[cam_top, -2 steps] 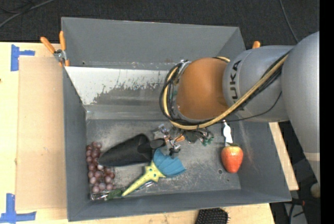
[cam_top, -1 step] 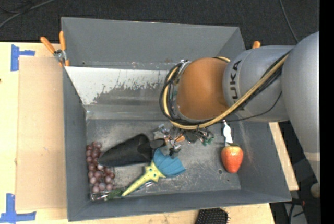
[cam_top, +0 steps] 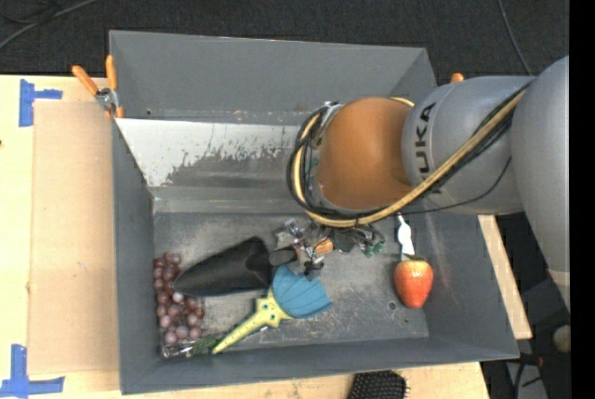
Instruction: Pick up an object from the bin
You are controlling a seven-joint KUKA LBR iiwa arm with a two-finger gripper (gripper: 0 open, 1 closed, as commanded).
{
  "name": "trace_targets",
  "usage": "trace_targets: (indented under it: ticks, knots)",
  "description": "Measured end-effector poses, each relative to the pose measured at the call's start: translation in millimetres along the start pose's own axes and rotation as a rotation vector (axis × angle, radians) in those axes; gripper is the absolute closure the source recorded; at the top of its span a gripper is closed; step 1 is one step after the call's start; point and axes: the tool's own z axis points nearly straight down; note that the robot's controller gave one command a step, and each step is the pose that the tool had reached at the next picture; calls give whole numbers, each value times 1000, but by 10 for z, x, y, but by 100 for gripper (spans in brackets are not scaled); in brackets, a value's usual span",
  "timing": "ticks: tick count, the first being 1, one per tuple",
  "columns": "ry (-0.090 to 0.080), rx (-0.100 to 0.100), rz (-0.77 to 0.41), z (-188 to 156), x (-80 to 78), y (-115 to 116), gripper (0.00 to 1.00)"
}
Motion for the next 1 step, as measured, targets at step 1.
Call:
trace_targets:
  ticks: [1]
  knots:
    - [7,-4,1,-347,14,14,100]
